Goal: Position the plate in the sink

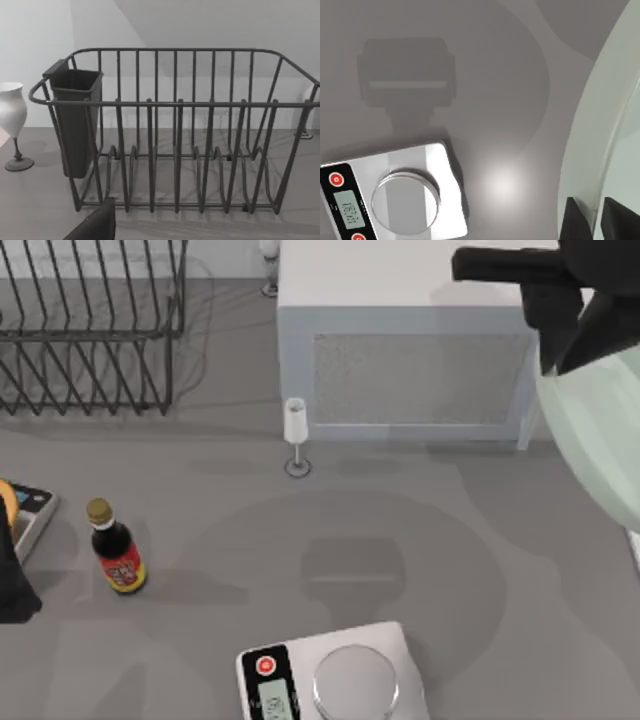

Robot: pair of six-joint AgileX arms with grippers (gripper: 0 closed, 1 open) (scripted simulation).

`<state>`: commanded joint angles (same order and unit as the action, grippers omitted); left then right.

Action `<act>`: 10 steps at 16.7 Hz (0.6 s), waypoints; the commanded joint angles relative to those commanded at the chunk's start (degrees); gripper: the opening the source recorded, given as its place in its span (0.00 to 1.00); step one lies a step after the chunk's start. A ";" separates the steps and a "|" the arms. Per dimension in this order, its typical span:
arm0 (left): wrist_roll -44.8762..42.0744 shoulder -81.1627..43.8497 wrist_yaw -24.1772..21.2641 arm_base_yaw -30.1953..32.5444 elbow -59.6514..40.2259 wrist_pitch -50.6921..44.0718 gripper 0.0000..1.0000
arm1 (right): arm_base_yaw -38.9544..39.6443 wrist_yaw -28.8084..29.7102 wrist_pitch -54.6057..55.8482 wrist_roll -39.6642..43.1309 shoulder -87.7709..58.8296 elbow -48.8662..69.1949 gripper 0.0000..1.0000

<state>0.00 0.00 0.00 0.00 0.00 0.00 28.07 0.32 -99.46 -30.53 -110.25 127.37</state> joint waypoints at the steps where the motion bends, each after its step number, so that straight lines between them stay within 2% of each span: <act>1: 0.00 0.00 0.00 0.00 0.00 0.00 1.00 | -2.07 -0.48 -0.13 1.43 -0.95 1.81 0.00; 10: 0.00 0.00 0.00 0.00 0.00 0.00 1.00 | -25.84 -2.51 -0.49 20.76 -23.78 27.50 0.00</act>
<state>0.00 0.00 0.00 0.00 0.00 0.00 2.23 -2.19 -99.95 -9.77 -134.03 154.87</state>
